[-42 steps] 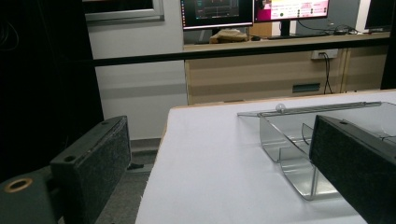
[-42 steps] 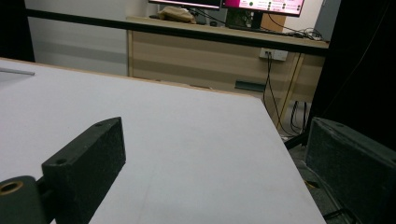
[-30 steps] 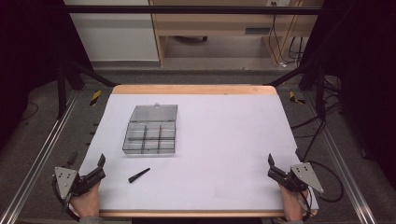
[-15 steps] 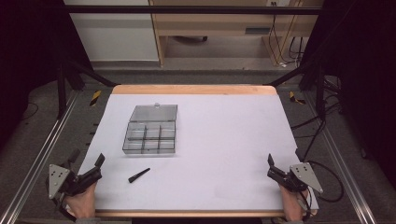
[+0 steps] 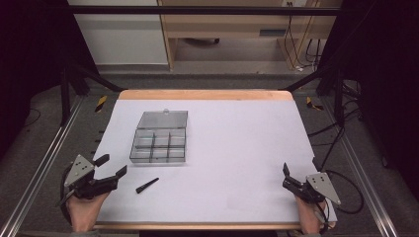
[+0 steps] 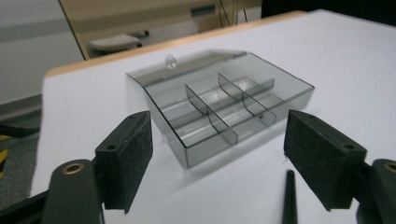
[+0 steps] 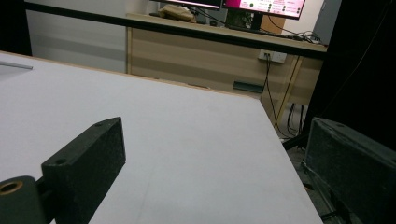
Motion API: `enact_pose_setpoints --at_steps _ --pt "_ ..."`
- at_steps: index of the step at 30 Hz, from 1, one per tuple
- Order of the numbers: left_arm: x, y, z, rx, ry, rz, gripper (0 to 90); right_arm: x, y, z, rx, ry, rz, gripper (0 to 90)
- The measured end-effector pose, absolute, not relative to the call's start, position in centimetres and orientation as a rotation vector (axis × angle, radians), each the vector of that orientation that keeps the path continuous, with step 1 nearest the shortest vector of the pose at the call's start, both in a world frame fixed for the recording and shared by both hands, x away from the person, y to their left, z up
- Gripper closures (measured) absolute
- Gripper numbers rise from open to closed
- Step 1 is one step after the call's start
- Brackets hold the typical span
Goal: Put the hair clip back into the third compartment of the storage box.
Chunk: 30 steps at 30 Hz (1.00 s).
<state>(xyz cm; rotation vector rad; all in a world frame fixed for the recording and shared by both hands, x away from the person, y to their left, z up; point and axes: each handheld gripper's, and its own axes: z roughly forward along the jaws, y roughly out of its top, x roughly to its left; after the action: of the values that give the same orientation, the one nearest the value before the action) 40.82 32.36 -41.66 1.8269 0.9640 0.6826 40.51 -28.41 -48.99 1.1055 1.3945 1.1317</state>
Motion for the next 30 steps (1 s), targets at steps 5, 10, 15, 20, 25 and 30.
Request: enact_pose_setpoints --at_steps 5,10,15,20,25,30 --pt "41.7 30.9 -41.2 1.986 0.958 0.583 30.7 40.5 -28.4 -49.0 1.102 1.394 1.126 5.3" --pt "42.6 29.8 -40.8 2.126 0.962 0.486 39.0 40.5 -28.3 -49.0 1.103 1.397 1.121 5.3" --pt "43.6 28.4 -40.8 2.275 0.972 0.369 47.2 40.5 -28.3 -49.0 1.102 1.399 1.119 5.3" --pt "44.7 26.9 -41.2 2.414 1.001 0.258 50.4 40.5 -28.3 -49.0 1.102 1.402 1.114 5.3" --pt "45.6 25.5 -41.7 2.514 1.004 0.2 56.4 40.6 -28.3 -49.0 1.102 1.402 1.115 5.3" --pt "46.4 24.8 -42.2 2.576 1.028 0.099 58.9 40.5 -28.2 -49.0 1.1 1.402 1.111 5.3"
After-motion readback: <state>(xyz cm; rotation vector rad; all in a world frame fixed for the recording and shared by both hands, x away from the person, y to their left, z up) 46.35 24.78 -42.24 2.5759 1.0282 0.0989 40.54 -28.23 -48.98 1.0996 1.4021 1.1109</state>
